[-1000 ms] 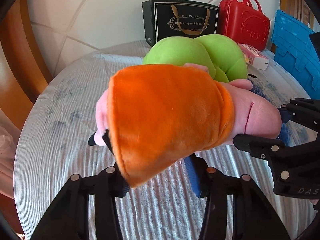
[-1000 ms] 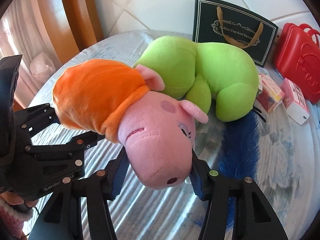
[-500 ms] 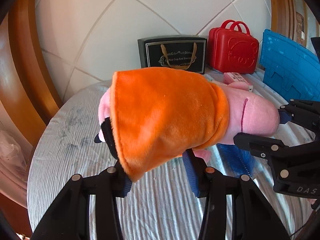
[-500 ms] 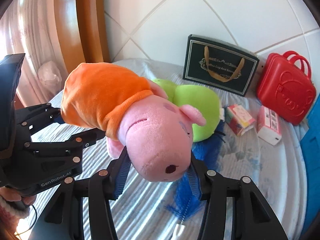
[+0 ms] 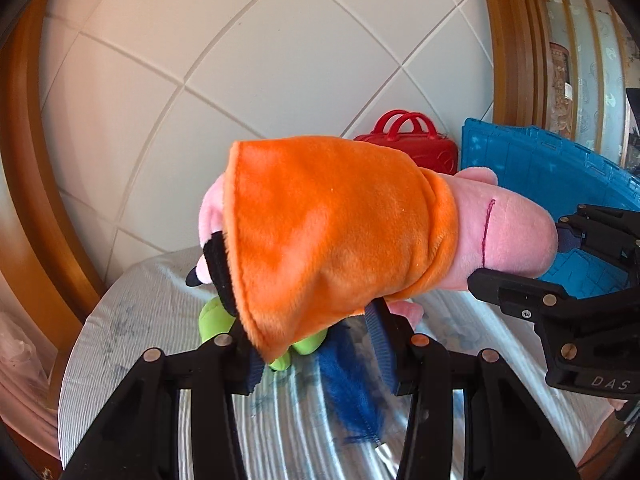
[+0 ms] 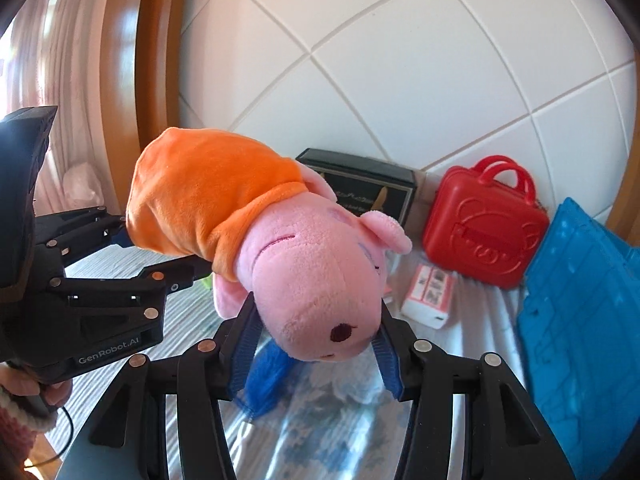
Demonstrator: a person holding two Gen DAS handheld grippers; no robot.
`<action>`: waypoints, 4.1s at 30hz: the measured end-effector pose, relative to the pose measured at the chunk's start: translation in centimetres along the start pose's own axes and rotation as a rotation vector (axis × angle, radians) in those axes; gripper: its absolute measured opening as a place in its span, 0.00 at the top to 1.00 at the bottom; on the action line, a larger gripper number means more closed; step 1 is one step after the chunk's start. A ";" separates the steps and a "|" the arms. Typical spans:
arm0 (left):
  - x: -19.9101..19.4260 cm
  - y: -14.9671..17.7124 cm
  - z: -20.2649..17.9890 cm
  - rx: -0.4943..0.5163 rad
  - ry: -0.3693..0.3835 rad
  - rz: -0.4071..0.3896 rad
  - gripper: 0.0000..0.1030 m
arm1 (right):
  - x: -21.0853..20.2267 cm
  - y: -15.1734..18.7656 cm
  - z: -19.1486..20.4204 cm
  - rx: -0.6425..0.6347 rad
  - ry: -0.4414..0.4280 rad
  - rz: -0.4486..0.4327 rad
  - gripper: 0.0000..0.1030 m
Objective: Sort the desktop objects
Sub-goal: 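Lift the orange-dressed pig with both grippers and carry it over the bin, then open both grippers to release the pig into the bin, then move both grippers back toward the green plush and feather duster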
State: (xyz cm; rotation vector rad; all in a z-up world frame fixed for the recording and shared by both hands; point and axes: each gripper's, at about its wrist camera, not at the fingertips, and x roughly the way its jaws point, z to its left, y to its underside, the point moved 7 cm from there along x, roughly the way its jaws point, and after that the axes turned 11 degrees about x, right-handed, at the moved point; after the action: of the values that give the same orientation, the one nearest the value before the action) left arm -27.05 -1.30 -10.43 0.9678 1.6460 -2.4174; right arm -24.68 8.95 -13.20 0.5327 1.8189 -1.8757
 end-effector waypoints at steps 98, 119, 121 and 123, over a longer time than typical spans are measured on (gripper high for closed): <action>-3.5 -14.1 -29.3 0.093 0.235 0.011 0.25 | -24.4 3.4 -32.9 0.321 0.441 -0.094 0.00; -3.5 -2.1 -6.2 -0.146 -0.142 0.173 0.25 | -8.2 -1.2 -13.2 0.106 0.075 0.047 0.00; -3.6 -0.8 -4.3 -0.176 -0.168 0.189 0.25 | -6.8 -1.3 -11.6 0.089 0.051 0.064 0.00; -3.5 0.5 -2.4 -0.205 -0.198 0.208 0.25 | -5.5 -1.3 -10.0 0.072 0.027 0.081 0.00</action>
State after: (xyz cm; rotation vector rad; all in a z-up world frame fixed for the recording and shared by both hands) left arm -22.93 -0.48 -9.60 0.7957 1.5983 -2.0886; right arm -21.40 19.35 -9.39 0.6508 1.7254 -1.8939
